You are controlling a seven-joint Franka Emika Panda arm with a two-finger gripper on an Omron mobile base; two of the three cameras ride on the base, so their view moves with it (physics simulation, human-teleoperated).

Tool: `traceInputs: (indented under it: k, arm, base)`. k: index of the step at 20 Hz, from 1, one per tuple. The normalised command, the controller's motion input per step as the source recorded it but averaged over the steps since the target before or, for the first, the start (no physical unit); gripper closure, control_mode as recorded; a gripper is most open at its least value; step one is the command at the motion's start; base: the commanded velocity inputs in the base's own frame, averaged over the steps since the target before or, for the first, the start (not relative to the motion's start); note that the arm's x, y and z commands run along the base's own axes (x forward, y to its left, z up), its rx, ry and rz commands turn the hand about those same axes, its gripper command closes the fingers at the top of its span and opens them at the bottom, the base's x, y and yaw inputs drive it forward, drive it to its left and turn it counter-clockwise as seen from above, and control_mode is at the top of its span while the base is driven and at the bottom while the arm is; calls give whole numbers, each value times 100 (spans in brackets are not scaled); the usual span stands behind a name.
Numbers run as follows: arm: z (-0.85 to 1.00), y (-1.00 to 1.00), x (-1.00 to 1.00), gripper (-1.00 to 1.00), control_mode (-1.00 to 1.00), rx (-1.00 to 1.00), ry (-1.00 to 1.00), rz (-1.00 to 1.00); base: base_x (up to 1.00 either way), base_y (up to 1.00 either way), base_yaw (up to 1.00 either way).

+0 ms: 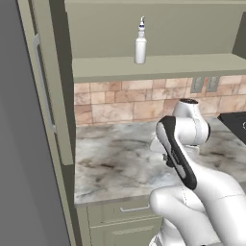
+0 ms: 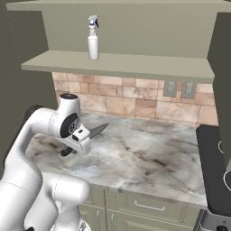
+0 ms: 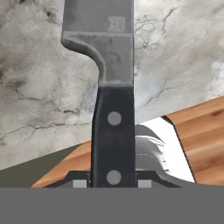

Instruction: Move the cutting board and knife to the sink. Then move spray from the cabinet to the counter.

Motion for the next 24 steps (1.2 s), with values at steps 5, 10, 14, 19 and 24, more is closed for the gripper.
traceInputs:
  k: [5, 10, 14, 19, 24]
  arm:
    - [20, 0, -21, 100, -100, 0, 0, 0]
    - [0, 0, 0, 100, -100, 0, 1, 0]
    - [0, 0, 0, 100, -100, 0, 0, 0]
    - [0, 0, 0, 100, -100, 0, 0, 0]
    - [0, 0, 0, 100, 100, 0, 0, 0]
  base:
    - [0, 0, 0]
    - [0, 0, 0]
    - [0, 0, 0]
    - [0, 0, 0]
    - [-20, -1, 0]
